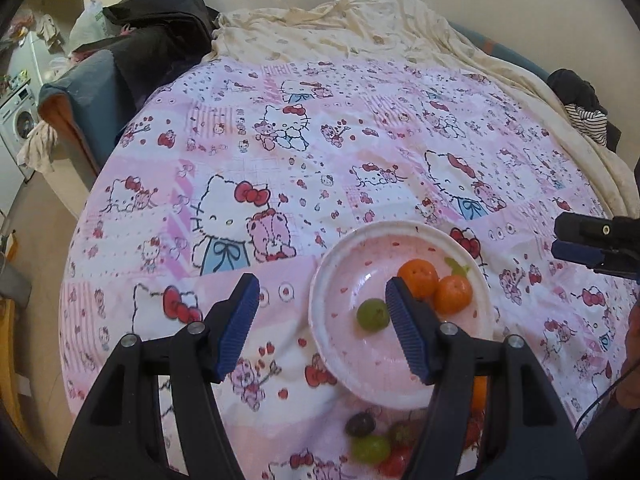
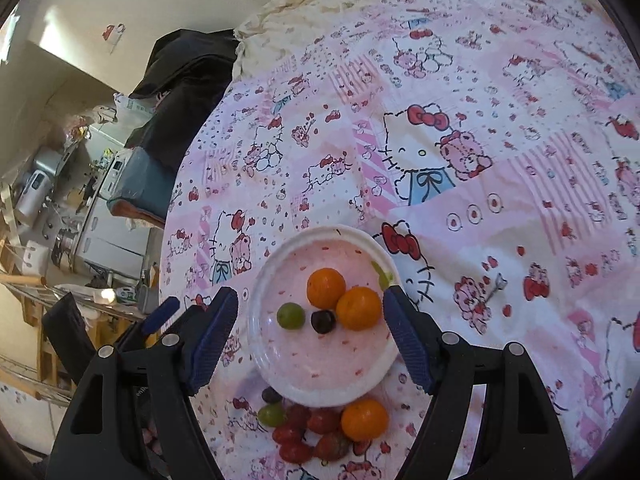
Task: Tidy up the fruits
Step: 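Withdraw both open tools from the plate toward the remaining fruit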
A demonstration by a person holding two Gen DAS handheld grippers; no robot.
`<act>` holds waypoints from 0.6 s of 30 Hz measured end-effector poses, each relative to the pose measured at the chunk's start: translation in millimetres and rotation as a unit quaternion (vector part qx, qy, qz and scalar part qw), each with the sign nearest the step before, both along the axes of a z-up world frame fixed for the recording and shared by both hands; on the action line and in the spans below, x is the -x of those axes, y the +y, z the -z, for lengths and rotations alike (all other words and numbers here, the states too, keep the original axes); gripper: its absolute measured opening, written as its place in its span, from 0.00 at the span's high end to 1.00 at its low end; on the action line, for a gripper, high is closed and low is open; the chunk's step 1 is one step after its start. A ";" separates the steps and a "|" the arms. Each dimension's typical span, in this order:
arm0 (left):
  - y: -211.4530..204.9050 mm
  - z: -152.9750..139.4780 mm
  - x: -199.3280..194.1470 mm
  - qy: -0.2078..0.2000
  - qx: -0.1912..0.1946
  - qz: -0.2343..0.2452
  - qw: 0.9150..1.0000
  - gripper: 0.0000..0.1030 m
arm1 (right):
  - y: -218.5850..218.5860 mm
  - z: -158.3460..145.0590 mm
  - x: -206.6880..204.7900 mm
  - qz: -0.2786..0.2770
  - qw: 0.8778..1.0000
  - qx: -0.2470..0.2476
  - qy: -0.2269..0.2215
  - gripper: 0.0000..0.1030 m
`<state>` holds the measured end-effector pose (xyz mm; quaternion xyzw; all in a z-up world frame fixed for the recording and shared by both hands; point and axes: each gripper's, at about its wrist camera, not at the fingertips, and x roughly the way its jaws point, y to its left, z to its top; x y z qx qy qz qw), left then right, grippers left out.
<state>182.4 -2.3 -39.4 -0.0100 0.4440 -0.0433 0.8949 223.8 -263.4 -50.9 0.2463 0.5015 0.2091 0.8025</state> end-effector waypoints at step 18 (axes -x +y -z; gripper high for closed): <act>-5.9 -29.4 73.5 -0.035 -0.013 -0.008 0.999 0.19 | -10.7 -9.2 73.6 0.016 1.000 0.025 -0.009 0.15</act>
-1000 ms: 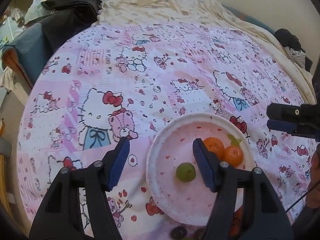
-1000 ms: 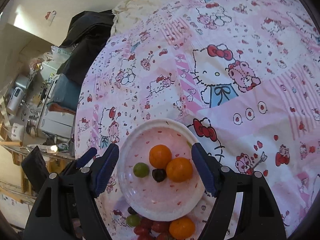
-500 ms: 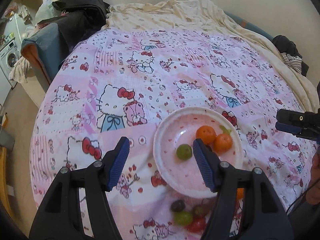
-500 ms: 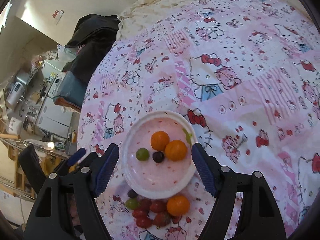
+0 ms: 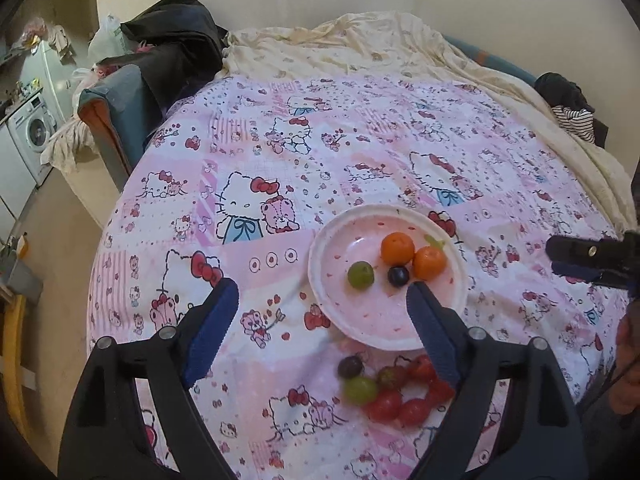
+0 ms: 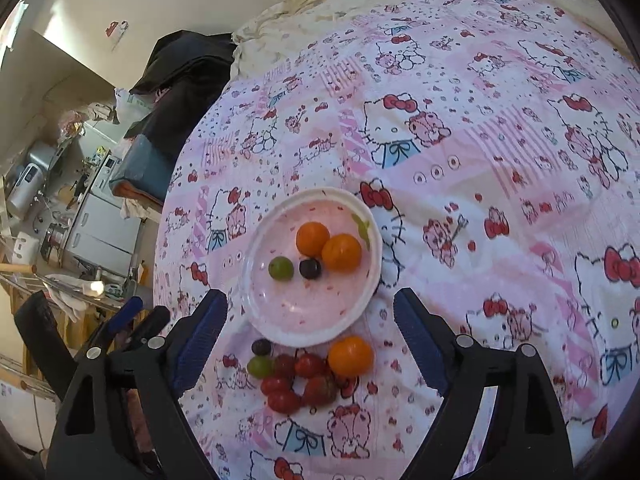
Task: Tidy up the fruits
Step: 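Withdraw both open tools from the plate toward the remaining fruit, then lower the left tool onto another green grape and close on it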
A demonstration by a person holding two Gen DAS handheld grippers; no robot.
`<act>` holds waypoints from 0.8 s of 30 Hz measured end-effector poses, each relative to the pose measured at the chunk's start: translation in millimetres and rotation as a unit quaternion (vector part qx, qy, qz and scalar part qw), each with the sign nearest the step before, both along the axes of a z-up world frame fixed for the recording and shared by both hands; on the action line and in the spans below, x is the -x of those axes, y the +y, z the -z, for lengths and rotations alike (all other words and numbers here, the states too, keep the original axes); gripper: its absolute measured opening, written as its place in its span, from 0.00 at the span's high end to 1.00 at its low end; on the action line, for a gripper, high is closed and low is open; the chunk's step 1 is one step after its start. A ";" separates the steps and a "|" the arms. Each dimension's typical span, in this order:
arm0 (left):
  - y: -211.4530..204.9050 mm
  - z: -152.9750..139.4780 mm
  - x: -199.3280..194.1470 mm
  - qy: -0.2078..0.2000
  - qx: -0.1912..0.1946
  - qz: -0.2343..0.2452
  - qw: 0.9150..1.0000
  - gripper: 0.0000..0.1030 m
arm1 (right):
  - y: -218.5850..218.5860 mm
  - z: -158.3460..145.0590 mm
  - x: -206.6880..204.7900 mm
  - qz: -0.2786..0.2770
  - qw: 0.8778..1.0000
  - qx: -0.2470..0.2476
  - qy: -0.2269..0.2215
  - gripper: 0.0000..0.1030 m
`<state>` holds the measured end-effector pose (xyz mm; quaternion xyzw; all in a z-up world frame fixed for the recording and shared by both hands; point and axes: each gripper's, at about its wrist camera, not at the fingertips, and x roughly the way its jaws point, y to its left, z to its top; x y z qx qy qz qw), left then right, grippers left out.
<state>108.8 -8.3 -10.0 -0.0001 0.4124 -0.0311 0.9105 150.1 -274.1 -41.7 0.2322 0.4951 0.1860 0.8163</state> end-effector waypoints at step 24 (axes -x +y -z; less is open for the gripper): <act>26.5 51.3 11.7 0.117 0.033 -0.051 0.991 0.19 | -14.2 54.5 34.4 0.030 0.995 -0.049 0.077 0.15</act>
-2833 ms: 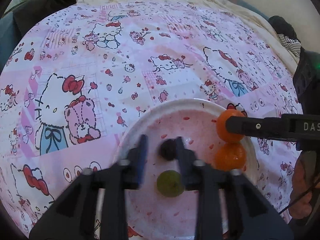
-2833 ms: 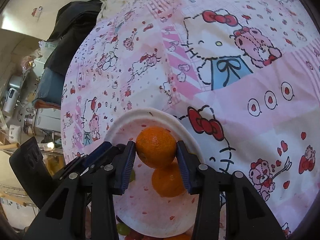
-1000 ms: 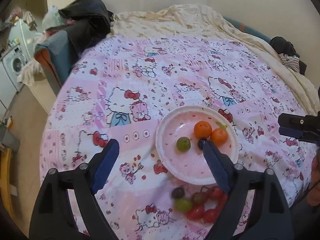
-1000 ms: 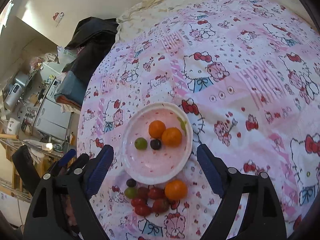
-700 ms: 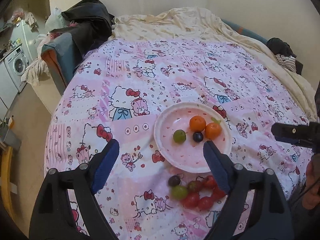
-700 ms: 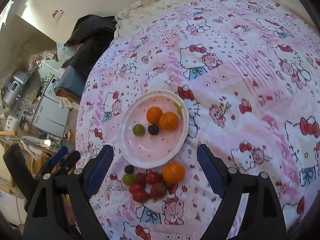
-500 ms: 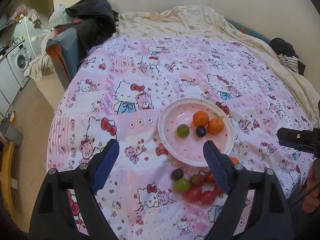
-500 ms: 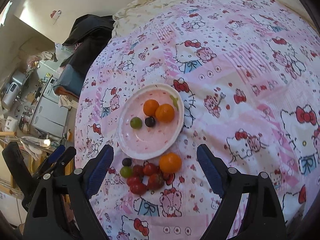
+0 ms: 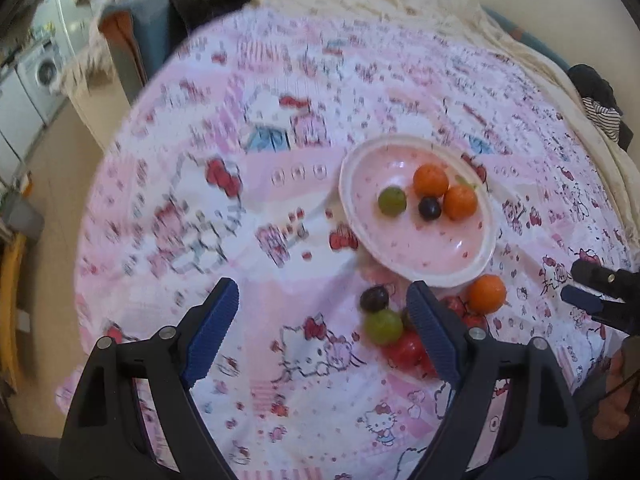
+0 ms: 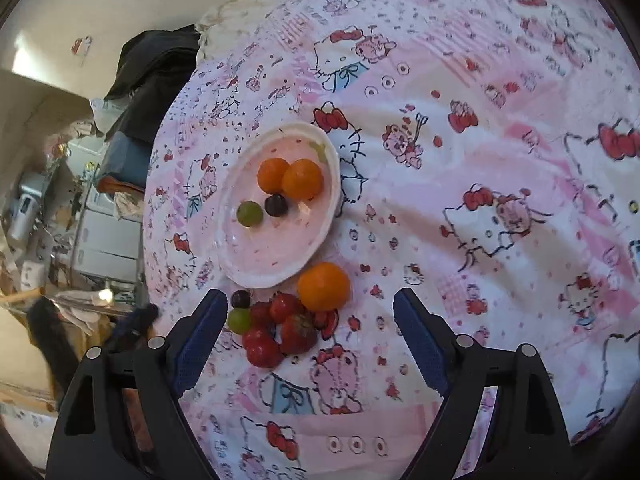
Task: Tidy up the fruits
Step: 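Lower the left tool onto another green grape and close on it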
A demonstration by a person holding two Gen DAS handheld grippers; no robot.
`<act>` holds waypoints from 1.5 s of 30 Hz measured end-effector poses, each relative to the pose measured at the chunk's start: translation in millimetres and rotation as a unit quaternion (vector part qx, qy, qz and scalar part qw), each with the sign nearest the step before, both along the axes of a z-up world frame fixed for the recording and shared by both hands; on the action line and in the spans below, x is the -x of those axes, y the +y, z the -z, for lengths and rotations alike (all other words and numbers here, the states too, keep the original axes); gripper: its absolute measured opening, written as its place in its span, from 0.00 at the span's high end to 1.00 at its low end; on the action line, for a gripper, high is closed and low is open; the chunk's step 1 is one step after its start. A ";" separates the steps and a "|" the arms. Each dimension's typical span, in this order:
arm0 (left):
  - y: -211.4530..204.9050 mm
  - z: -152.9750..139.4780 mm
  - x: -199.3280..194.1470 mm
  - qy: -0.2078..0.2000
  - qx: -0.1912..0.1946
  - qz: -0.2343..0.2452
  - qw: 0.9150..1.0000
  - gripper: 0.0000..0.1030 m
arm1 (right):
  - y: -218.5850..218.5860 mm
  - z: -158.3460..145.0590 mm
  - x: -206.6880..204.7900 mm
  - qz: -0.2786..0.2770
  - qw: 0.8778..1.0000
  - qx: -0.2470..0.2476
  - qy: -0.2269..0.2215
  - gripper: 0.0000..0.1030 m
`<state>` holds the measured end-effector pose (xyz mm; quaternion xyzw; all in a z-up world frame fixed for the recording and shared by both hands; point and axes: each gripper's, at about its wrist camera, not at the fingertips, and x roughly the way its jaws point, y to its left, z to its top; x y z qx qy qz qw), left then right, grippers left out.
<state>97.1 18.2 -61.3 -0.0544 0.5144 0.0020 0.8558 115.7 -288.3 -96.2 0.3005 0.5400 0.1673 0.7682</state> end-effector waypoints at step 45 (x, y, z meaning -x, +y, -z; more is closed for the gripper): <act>1.5 46.9 -8.2 0.117 0.103 -0.036 0.987 0.85 | 44.7 42.5 -35.8 -0.065 0.994 0.082 0.044 0.21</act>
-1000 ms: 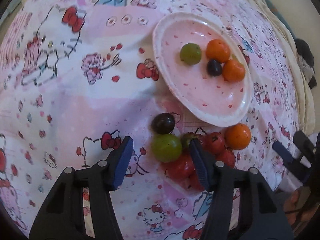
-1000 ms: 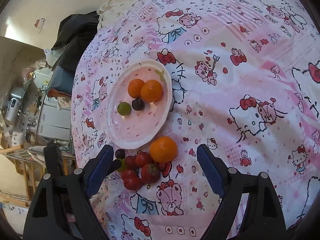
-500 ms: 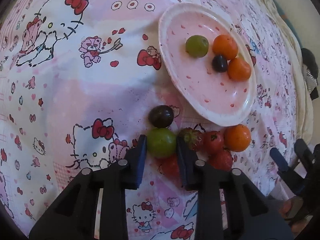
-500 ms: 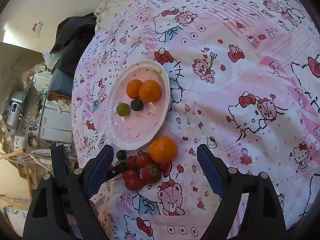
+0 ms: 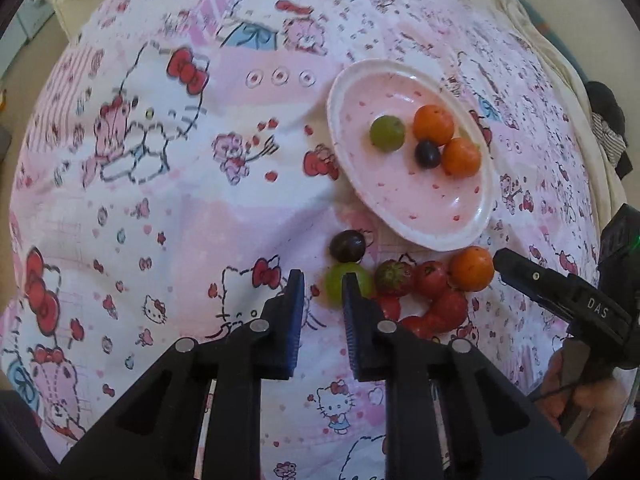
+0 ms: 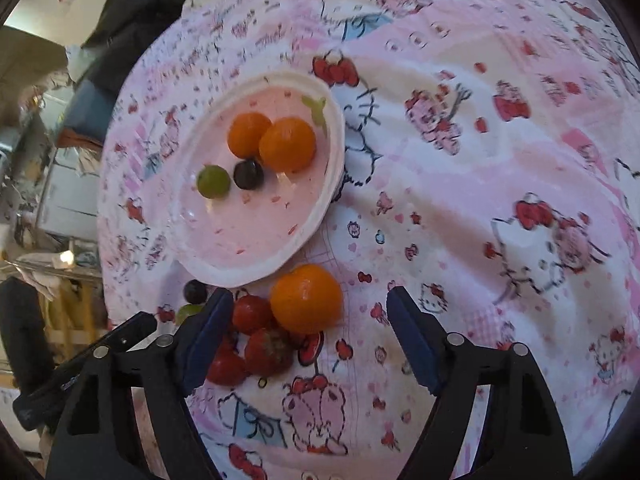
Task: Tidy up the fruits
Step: 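Lower the left tool onto another green grape and close on it, then grasp a mandarin with the right tool while the left tool holds the green grape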
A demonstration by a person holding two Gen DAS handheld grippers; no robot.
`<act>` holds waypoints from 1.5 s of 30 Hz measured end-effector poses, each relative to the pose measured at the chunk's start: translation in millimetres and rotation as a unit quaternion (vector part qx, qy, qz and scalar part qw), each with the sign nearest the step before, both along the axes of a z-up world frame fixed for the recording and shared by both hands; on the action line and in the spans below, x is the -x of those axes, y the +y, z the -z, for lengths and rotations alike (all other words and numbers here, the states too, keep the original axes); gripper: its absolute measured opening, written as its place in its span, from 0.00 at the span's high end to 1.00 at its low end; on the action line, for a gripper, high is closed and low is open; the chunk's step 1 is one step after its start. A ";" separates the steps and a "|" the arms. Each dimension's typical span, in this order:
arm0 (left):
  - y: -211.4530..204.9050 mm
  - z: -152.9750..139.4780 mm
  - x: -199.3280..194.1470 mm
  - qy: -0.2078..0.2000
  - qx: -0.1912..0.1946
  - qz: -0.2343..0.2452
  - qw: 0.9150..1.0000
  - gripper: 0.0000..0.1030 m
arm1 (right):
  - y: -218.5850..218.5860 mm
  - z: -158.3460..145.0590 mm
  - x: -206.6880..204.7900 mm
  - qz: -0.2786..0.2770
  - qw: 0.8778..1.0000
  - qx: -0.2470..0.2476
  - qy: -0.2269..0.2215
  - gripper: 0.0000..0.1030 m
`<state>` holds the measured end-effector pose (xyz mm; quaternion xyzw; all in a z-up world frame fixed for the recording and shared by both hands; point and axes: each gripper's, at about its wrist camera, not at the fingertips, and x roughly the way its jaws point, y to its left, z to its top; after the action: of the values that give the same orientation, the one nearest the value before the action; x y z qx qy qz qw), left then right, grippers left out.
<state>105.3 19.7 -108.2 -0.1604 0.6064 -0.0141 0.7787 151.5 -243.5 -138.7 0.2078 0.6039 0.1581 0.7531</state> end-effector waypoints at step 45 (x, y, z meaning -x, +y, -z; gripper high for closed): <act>-18.0 17.4 -8.5 0.018 0.045 -0.031 0.998 0.87 | -21.2 -40.2 23.1 0.021 0.997 -0.062 -0.039 0.56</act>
<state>113.8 1.7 -125.6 -0.2146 0.6139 -0.0145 0.7595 128.5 -264.8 -98.5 0.2607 0.5584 0.1873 0.7650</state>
